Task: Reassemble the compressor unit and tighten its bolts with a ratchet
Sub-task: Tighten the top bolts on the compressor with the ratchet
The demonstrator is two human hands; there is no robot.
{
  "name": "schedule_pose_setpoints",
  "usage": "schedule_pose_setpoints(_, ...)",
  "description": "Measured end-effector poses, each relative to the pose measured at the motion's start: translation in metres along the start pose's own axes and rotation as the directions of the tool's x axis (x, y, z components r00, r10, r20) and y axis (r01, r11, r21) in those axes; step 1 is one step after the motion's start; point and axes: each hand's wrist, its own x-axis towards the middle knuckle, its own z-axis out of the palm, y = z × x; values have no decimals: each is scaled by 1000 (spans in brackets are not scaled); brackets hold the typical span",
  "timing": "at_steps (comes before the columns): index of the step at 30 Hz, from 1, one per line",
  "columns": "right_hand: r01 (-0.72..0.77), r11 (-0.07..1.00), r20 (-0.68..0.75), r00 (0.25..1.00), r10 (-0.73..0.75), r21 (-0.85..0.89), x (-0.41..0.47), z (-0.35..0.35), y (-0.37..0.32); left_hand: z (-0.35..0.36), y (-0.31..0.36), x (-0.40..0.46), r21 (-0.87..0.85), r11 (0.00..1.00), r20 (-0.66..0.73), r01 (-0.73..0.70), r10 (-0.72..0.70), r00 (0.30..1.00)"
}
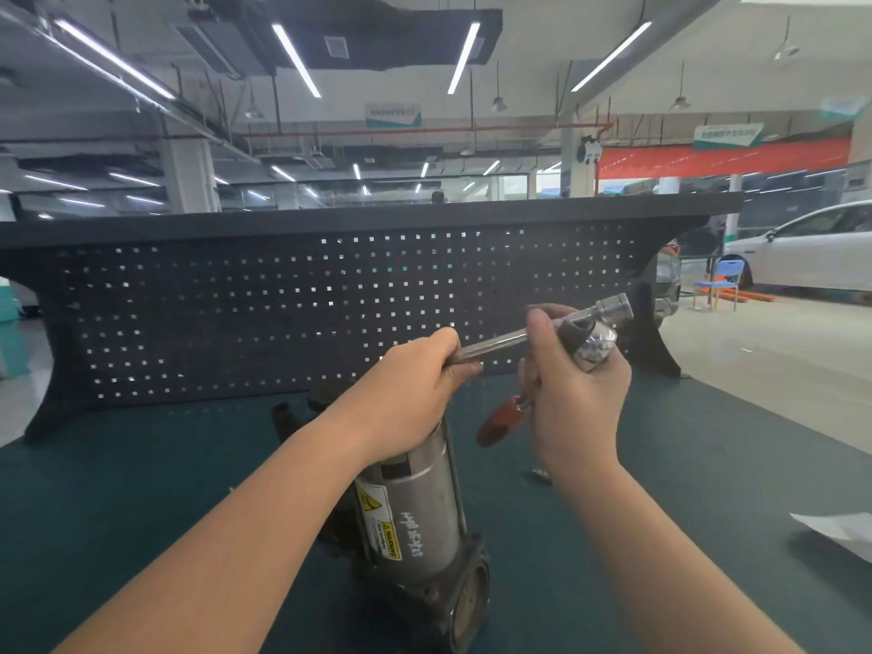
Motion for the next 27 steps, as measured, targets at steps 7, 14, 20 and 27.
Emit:
schedule_pose_setpoints(7, 36, 996, -53, 998, -32, 87, 44, 17, -3, -1, -5, -1, -30, 1000, 12, 2, -2, 1000)
schedule_pose_setpoints(14, -57, 992, 4, 998, 57, 110, 51, 10, 4, -1, -5, -2, -16, 1000, 34, -23, 24, 999)
schedule_pose_setpoints(20, -154, 951, -63, 982, 177, 270, 55, 12, 11, -2, -6, 3, 53, 998, 23, -20, 19, 1000)
schedule_pose_setpoints(27, -279, 908, -170, 924, 342, 312, 59, 12, 10, -1, -7, 7, 67, 998, 44, -5, 2, 999)
